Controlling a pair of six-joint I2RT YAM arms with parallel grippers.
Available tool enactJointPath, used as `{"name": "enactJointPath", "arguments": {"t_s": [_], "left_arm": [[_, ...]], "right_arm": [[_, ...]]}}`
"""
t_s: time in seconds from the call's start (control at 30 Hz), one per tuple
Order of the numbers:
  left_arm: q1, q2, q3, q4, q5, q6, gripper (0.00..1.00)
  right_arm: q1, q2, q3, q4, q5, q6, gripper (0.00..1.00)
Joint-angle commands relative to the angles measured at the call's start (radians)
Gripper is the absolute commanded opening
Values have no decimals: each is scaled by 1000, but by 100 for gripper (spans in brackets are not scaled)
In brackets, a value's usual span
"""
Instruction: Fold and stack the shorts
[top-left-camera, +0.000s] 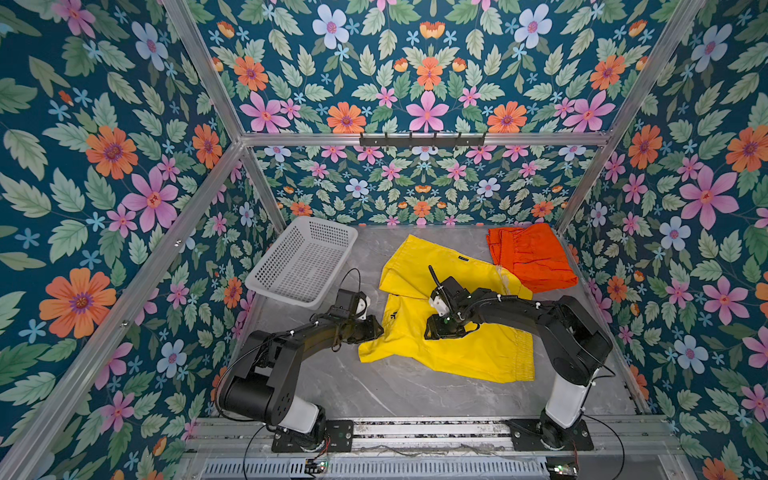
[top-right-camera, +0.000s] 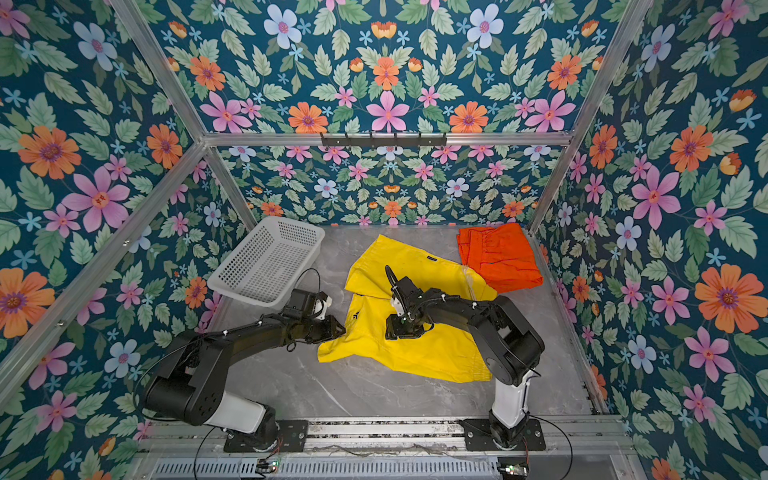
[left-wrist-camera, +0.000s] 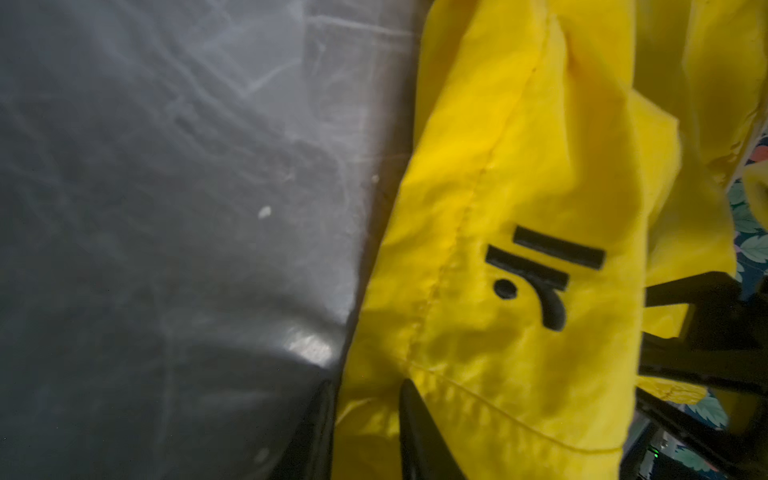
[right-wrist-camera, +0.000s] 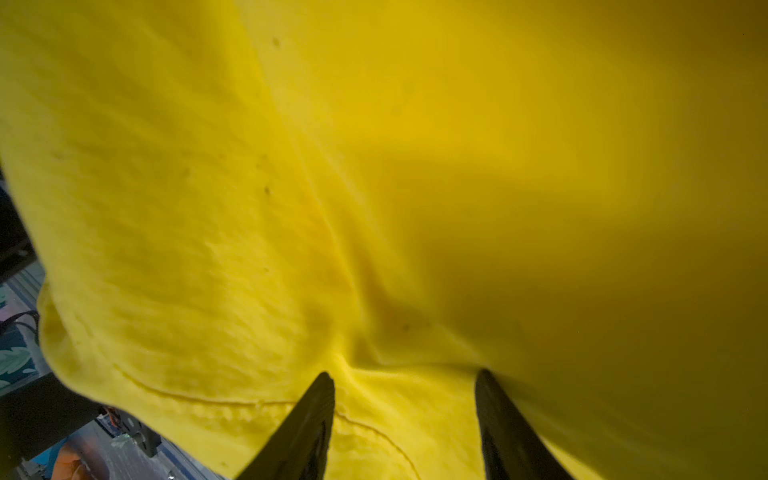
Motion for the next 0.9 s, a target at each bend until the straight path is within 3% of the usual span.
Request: {"name": "enactJointPath", "arguments": {"t_s": [0.0, 0.07, 0.23, 0.47, 0.67, 0.87], "left_arm": [[1, -36, -4, -2, -5, -39, 7], [1, -68, 4, -17, -15, -39, 0], [1, -149, 33, -41, -5, -49, 0], [2, -226, 73, -78, 6, -55, 0], [2, -267, 68, -62, 24, -65, 0], [1, -236, 6, 52, 80, -98, 0]], "right_arm": [[0, 7, -7, -9, 16, 25, 55], [1, -14, -7, -7, 23, 26, 55], [4, -145, -39, 42, 54, -13, 56], [110, -244, -36, 160, 73, -164, 65], [135, -219, -52, 372, 27, -246, 69], [135, -104, 6, 399, -51, -303, 69]]}}
